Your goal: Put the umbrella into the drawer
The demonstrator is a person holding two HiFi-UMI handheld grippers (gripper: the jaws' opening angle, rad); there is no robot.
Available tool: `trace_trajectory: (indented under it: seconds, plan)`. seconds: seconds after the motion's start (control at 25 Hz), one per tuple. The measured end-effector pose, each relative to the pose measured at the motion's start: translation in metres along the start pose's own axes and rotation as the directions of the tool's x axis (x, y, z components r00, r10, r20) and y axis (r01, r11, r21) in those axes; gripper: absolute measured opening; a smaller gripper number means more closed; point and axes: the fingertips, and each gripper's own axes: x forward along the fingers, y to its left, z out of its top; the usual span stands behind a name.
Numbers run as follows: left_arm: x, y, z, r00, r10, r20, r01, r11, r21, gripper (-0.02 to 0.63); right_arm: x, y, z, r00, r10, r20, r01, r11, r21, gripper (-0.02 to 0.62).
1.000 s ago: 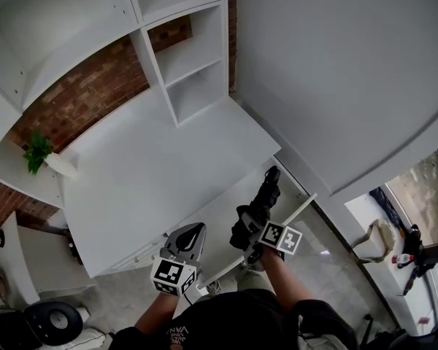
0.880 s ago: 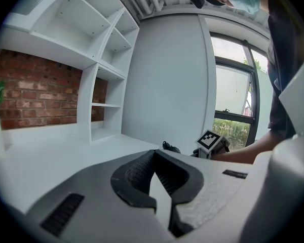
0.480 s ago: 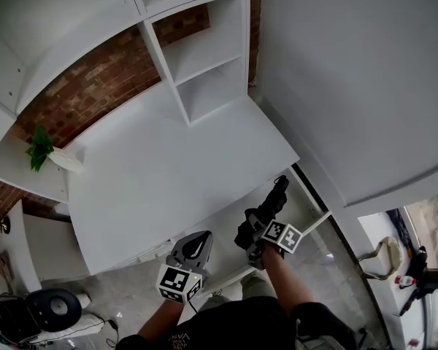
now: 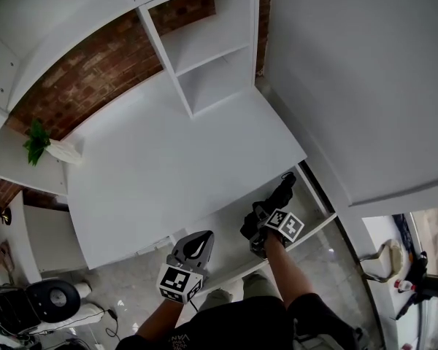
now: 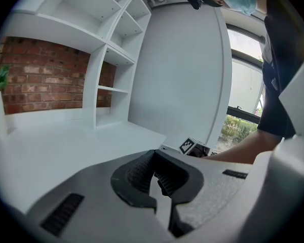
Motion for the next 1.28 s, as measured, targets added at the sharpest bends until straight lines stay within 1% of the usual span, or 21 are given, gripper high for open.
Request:
trace_trajectory:
  seconds: [0.16,0.32,0.64,0.76,0.84,1.0,1.08,1.28]
  plan:
    - [0.005,-0.002,-0.006,1.000,-0.002,-0.015,0.002,1.000,-0.007,0.006,0.013,-0.014,0.003,0.999,-0.045,-0.024,0.045,0.999,-0.011,0.270]
    - [0.009,-0.002,-0.011,1.000,-0.001,-0.031,0.001,1.000,-0.006,0.006,0.022,-0.021,0.005,0.997,-0.070,-0.020,0.069,0.998,-0.006,0.278]
    - [0.012,-0.006,-0.013,0.999,-0.017,-0.037,0.018,1.000,0.003,0.006,0.030,-0.035,0.000,0.990,-0.129,-0.053,0.126,0.990,-0.057,0.291]
    - [0.011,-0.006,-0.015,0.999,-0.023,-0.041,0.023,1.000,0.006,0.006,0.028,-0.034,-0.003,0.991,-0.118,-0.065,0.115,0.992,-0.054,0.293]
    - [0.008,-0.006,-0.016,0.999,-0.025,-0.044,0.026,1.000,0.008,0.006,0.023,-0.029,-0.001,0.993,-0.107,-0.055,0.104,0.993,-0.056,0.304]
    - [0.003,-0.005,-0.018,0.999,-0.026,-0.045,0.026,1.000,0.005,0.006,0.010,-0.023,0.001,0.995,-0.092,-0.040,0.090,0.994,-0.063,0.305]
    - [0.001,-0.007,-0.018,0.999,-0.033,-0.041,0.034,0.999,0.009,0.006,0.003,-0.022,0.001,0.996,-0.086,-0.030,0.083,0.992,-0.092,0.305]
    - [-0.004,-0.009,-0.015,0.998,-0.056,-0.025,0.057,0.998,0.023,0.006,-0.022,-0.021,0.004,0.994,-0.109,0.029,0.112,0.976,-0.189,0.304]
